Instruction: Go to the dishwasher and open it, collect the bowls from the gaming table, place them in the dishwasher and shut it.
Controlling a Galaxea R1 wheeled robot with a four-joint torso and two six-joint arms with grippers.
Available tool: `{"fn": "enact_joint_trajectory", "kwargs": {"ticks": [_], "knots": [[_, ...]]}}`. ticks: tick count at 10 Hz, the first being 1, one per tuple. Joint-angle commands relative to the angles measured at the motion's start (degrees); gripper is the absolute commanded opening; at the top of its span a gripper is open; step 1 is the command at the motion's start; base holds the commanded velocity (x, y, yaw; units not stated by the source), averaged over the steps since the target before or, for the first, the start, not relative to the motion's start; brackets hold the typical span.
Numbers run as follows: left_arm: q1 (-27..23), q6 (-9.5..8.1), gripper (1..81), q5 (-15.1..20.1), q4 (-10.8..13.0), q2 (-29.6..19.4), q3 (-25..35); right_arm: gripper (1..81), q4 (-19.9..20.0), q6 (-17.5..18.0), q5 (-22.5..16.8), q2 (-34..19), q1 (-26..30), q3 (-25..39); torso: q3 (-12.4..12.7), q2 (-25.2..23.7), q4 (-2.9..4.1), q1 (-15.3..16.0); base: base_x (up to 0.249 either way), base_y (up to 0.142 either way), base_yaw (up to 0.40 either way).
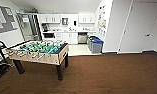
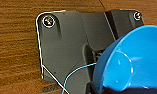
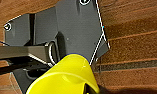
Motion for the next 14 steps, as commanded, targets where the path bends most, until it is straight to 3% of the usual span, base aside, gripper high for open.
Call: {"fn": "enact_joint_trajectory", "kwargs": {"ticks": [1,14], "knots": [[-1.8,0.06,1.0,2.3,-0.1,-0.5,-0.2,1.0,-0.6,-0.2,-3.1,-1.4,1.4,0.1,0.0,0.0,0.00,0.0,0.155,0.000,0.000],[-1.7,-0.03,1.0,2.3,0.3,-0.3,-0.2,1.0,-0.5,-0.1,-3.2,-1.2,1.7,-0.1,0.0,0.0,0.00,0.0,0.170,0.000,0.000]]}}
